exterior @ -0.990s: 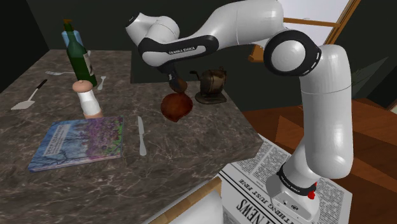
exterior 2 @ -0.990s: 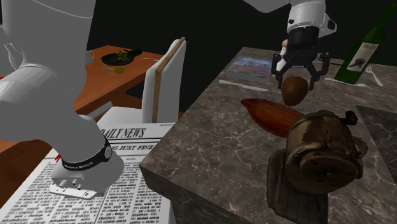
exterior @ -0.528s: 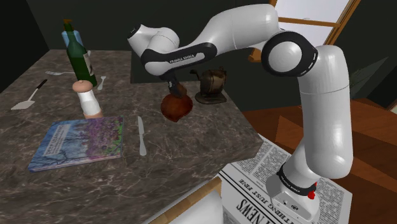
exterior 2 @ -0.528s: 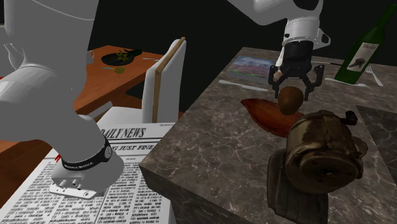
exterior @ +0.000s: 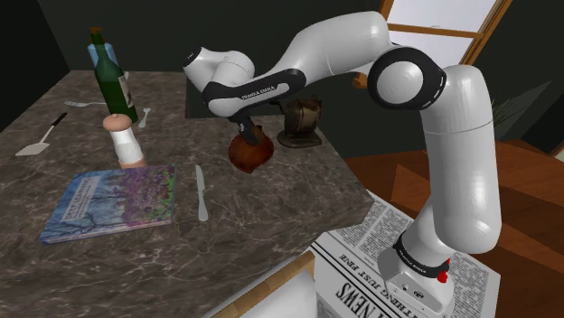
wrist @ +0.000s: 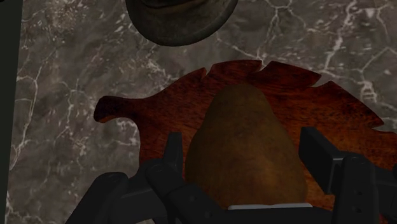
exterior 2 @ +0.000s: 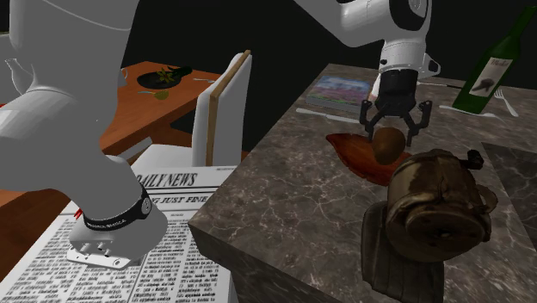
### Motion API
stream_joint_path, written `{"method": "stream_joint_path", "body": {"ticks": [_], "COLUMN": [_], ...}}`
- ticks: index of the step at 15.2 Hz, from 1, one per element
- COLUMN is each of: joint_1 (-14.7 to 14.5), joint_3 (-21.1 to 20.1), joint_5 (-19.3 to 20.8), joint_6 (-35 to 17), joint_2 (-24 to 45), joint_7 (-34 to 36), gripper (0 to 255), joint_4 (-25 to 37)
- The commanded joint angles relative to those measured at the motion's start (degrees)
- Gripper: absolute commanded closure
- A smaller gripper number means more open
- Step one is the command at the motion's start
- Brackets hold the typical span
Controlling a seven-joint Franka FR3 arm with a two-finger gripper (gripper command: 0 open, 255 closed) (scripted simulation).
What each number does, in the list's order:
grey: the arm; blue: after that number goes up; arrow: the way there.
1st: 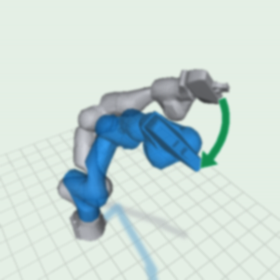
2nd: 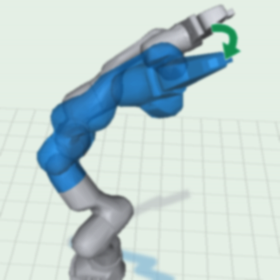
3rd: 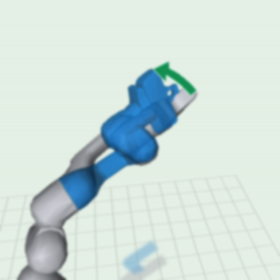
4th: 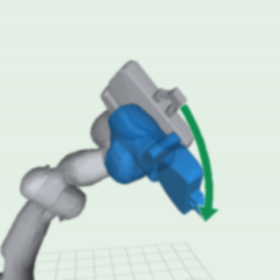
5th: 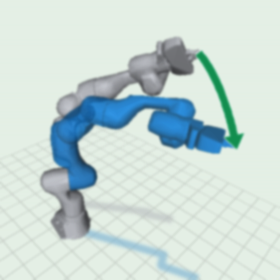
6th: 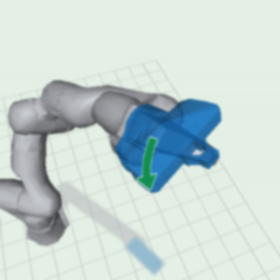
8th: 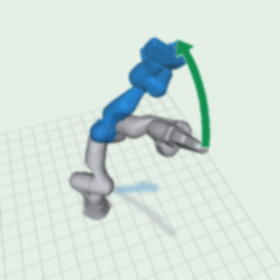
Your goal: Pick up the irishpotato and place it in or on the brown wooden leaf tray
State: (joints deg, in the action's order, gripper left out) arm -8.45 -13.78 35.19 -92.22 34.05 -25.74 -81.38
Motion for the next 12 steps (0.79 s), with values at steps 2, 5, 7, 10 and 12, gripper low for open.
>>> {"method": "stream_joint_path", "body": {"ticks": [2,5,7,10,12], "joint_1": [0.01,0.01,0.01,0.02,-1.40], "joint_3": [0.02,0.01,0.02,0.02,-0.26], "joint_5": [0.02,0.02,0.02,0.02,-0.30], "joint_6": [-0.07,-0.07,-0.06,-0.07,3.65], "joint_2": [0.07,0.07,0.09,0.08,0.83], "joint_7": [0.04,0.05,0.04,0.04,-0.69], "gripper": [255,0,0,0,0], "joint_4": [-0.04,-0.03,-0.01,-0.02,4.36]}}
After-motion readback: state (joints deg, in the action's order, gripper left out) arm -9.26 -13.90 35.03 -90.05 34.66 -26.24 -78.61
